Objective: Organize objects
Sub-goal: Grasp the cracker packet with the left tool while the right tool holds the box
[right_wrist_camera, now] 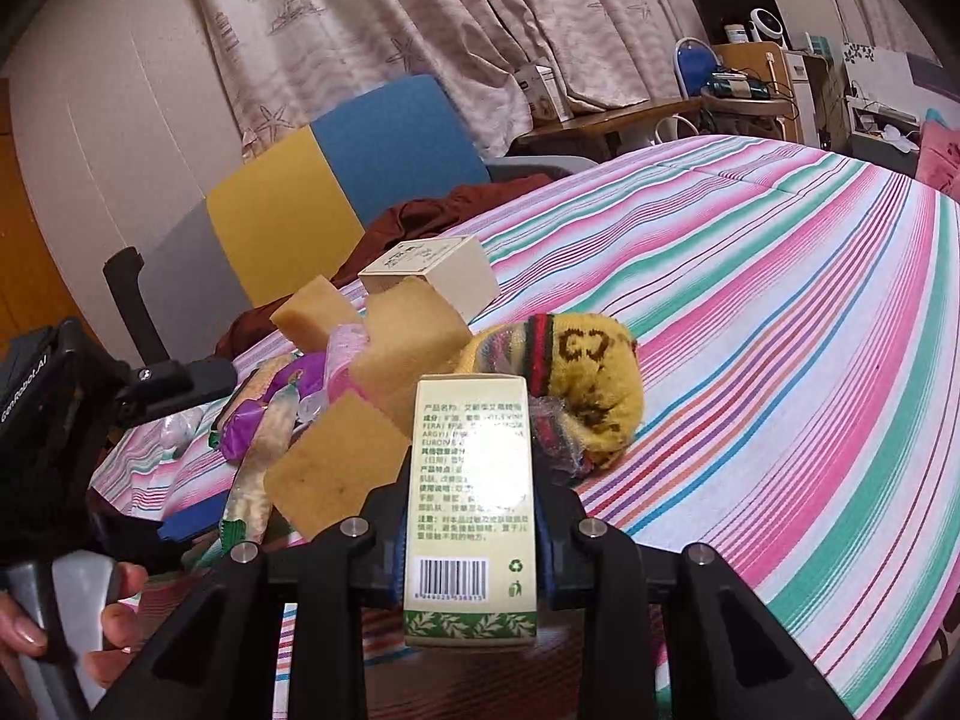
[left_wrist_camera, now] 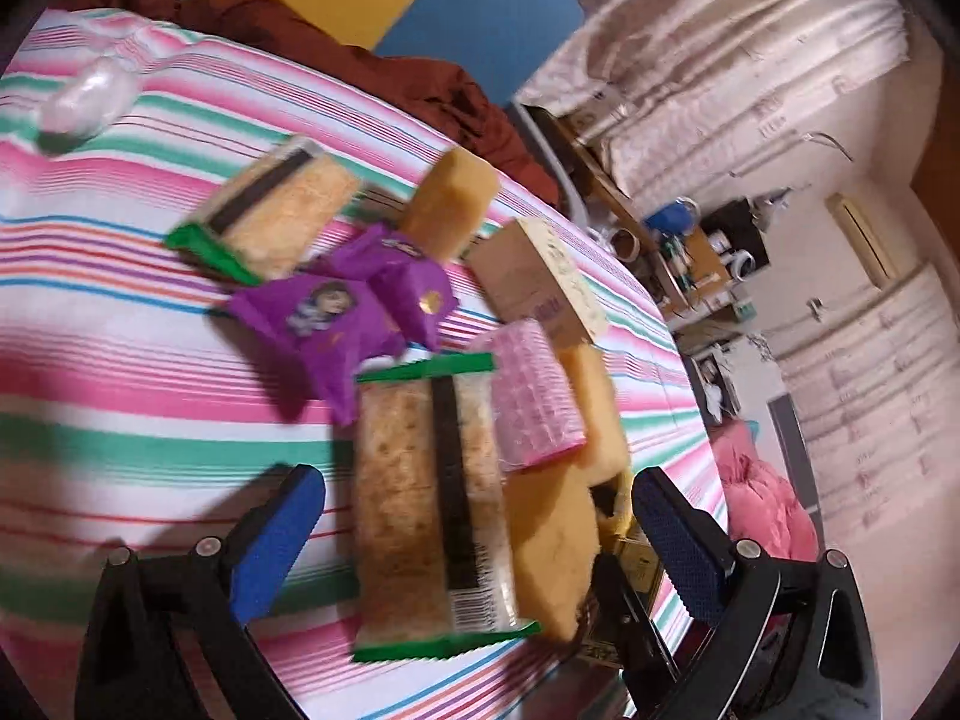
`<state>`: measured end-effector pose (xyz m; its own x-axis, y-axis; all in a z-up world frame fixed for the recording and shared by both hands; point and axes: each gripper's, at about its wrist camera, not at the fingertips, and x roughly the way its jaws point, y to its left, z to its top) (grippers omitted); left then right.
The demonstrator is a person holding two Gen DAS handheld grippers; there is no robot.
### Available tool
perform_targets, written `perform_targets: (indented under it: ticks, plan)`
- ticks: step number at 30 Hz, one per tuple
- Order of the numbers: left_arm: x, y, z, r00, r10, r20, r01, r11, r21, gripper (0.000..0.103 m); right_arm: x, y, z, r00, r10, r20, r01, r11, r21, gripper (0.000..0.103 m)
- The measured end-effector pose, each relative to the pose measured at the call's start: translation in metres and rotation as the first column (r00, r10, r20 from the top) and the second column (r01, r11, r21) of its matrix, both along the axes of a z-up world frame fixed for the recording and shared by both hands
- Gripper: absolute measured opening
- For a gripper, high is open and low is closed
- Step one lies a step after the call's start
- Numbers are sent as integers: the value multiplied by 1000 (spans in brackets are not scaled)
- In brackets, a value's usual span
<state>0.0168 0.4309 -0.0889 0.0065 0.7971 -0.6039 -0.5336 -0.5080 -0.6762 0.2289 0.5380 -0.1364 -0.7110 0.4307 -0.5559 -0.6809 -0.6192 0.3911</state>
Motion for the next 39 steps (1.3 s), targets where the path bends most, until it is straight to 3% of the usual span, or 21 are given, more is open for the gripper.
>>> perform_targets:
  ticks: [4, 16, 20, 22, 24, 27, 39]
  plan:
    - [9, 5, 1, 997, -48, -58, 50, 998, 23, 103, 1, 1, -1, 1000, 0, -8, 0, 1000, -4, 30]
    - [19, 9, -1, 973, -142, -180, 141, 990, -20, 101, 2, 1, -1, 1000, -5, -7, 5, 1000, 1, 30]
    - [16, 2, -4, 974, -118, -192, 116, 993, -24, 83, 2, 1, -2, 1000, -5, -8, 5, 1000, 0, 30]
    - [11, -5, -6, 980, -78, -181, 74, 997, -29, 62, 3, 1, -2, 1000, -3, -10, 3, 1000, -3, 30]
    - [5, -11, -10, 985, -54, -165, 50, 998, -27, 51, 3, 0, -2, 1000, -5, -8, 5, 1000, -3, 30]
    - [1, -18, -13, 988, -52, -144, 52, 999, -3, 48, 3, -1, -2, 1000, -8, -2, 8, 1000, 2, 30]
    - [23, -56, -7, 976, -65, -208, 66, 998, -4, 46, 2, -4, -1, 999, -29, 23, 28, 999, 24, 30]
